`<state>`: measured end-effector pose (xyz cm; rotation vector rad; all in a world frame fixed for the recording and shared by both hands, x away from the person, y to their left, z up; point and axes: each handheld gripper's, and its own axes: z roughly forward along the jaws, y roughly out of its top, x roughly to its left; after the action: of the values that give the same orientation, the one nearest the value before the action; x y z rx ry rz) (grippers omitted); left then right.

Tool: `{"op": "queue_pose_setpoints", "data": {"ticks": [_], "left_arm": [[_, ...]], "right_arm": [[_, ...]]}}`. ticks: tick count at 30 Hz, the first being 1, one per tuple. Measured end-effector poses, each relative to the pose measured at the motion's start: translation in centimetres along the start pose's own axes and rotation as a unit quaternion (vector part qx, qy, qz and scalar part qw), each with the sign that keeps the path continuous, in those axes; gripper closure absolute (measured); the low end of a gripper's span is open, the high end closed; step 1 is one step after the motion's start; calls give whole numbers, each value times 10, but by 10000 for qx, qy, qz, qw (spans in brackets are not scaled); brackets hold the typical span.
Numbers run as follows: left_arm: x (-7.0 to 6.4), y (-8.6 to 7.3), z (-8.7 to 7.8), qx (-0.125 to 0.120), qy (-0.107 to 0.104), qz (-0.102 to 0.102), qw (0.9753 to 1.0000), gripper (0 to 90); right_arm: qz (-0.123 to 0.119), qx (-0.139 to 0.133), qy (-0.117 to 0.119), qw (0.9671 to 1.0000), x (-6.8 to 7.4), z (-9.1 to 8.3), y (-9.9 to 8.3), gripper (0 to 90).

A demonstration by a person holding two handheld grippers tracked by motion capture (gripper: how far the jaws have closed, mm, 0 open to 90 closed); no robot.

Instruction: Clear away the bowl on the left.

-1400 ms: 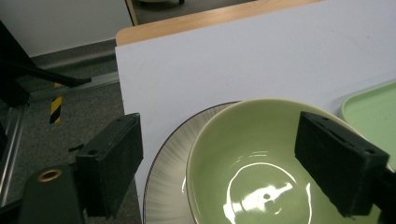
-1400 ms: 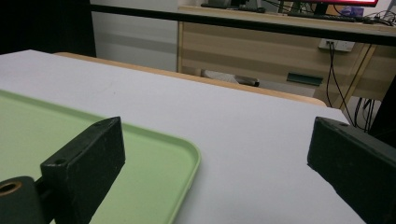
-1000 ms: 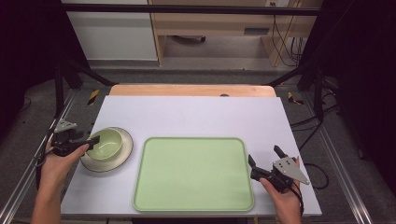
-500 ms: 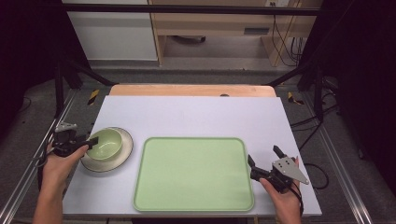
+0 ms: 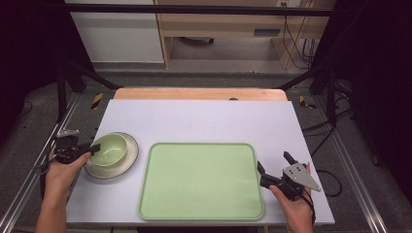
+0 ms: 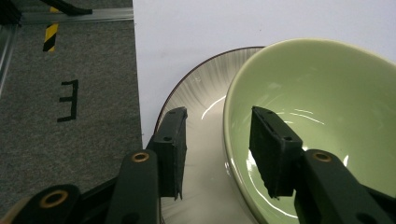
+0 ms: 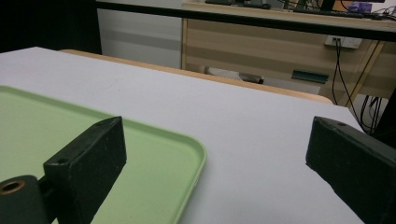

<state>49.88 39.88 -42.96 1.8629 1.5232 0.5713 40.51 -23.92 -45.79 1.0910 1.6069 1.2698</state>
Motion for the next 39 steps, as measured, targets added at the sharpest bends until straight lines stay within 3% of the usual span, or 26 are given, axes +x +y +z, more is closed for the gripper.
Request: {"op": "queue_pose_setpoints", "data": {"ticks": [16, 32, 39], "left_arm": [[-2, -2, 7, 176, 15, -48, 9998, 653], [-1, -3, 8, 183, -94, -93, 9997, 758], [-4, -3, 10, 184, -42, -64, 9998, 812]], "right_arm": [[0, 14, 28, 10000, 1, 0, 0, 53], [10, 32, 45, 10000, 1, 1, 0, 54], [13, 41, 56, 10000, 1, 1, 0, 55]]}}
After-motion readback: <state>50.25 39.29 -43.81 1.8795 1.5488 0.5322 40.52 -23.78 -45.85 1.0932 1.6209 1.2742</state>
